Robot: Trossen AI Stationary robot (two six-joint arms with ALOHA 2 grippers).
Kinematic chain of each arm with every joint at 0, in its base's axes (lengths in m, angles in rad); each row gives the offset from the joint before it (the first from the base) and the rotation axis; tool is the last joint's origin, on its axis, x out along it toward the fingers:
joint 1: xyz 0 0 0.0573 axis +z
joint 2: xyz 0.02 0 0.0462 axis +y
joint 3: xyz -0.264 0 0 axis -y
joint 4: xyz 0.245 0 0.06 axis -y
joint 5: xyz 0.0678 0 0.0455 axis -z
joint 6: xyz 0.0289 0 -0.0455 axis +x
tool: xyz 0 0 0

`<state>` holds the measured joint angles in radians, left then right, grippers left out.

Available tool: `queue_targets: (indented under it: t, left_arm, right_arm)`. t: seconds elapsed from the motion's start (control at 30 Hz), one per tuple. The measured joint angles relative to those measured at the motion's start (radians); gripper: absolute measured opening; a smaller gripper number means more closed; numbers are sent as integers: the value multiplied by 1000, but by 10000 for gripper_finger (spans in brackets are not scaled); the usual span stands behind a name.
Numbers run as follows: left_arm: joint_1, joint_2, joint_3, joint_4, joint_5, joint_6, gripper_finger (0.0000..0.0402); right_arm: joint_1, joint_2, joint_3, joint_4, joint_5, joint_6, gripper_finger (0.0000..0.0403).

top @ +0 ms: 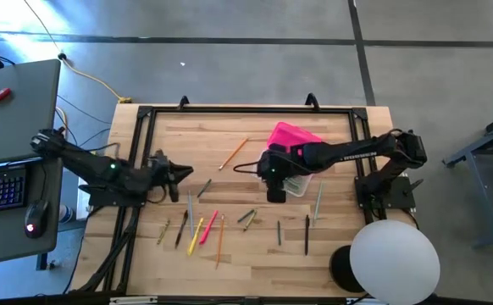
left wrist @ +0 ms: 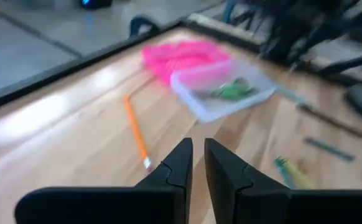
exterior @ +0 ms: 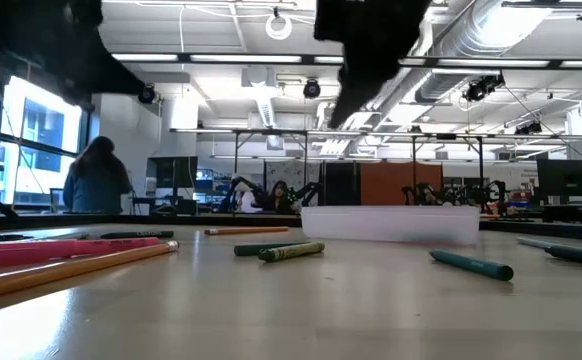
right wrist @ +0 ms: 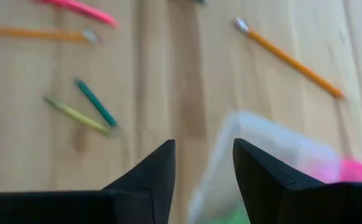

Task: Pick & place school supplies into a supply box
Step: Put the top orange pencil into the pink supply box

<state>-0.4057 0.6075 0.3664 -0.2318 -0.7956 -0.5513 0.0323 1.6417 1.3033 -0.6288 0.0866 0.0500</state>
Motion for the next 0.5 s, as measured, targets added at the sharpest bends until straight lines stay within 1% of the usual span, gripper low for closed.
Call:
queue_targets:
  t: [0.1, 0.17, 0.27, 0.37, 0.43, 0.5]
  left_arm:
    - [0, 118, 0, 23, -28, -85, 74]
    - [0, 211, 0, 77, -50, -130, 74]
    - [0, 352, 0, 214, -95, -179, 74]
    - [23, 480, 0, 357, -129, -221, 74]
    - [66, 558, 0, 434, -103, -224, 74]
    - [126, 621, 0, 492, -44, -224, 74]
  right_arm:
    - [30, 0, 0, 70, -37, 23, 140]
    - [51, 0, 0, 104, -39, 45, 140]
    - [82, 0, -5, 161, -30, 85, 139]
    - [112, 0, -19, 203, -37, 84, 140]
    - [134, 0, -22, 216, -32, 90, 138]
    - [156, -2, -22, 209, -34, 111, 135]
